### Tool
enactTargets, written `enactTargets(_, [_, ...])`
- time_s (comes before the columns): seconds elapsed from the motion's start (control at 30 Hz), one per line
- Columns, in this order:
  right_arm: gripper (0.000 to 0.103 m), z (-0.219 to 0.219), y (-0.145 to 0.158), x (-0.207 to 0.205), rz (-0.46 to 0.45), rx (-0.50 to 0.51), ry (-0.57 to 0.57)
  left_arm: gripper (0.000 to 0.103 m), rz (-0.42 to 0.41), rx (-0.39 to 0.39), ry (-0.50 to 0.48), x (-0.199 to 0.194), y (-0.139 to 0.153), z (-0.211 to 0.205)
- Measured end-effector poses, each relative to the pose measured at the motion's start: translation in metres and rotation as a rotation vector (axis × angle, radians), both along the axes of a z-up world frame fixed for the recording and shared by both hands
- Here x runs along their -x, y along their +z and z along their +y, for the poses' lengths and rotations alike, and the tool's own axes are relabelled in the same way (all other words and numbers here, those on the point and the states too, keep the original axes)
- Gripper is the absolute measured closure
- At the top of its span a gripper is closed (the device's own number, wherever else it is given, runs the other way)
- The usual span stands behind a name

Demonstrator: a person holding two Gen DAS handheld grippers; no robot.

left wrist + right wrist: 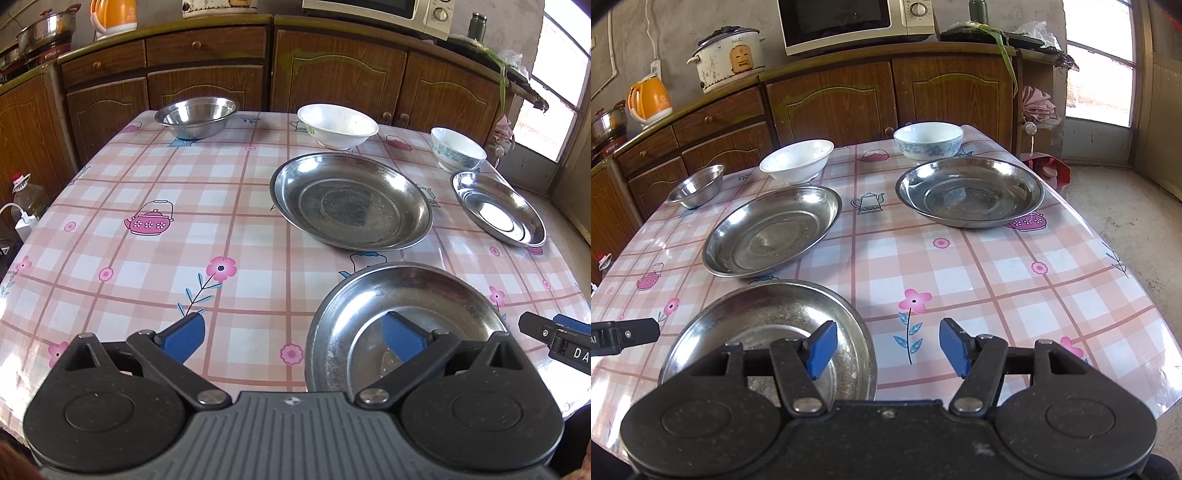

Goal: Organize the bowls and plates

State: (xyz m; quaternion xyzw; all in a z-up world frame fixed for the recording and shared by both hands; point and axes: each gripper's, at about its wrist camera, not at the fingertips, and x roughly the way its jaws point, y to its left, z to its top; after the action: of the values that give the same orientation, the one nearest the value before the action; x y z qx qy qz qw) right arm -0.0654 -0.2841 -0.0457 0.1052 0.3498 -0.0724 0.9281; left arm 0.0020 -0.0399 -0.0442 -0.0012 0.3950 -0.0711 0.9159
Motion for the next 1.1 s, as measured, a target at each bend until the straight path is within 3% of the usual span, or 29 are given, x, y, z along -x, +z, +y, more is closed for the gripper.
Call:
enactTargets(0.4, [0.029, -0.001, 0.002, 0.001, -0.007, -0.009, 0.004, 0.000, -0.005, -0.006, 0.005, -0.001, 0.004, -0.001])
enactTargets(1.1, [0.029, -0.004, 0.012, 0.007, -0.036, -0.022, -0.009, 0.000, -0.041, 0.010, -0.092, 0.003, 0.021, -0.020])
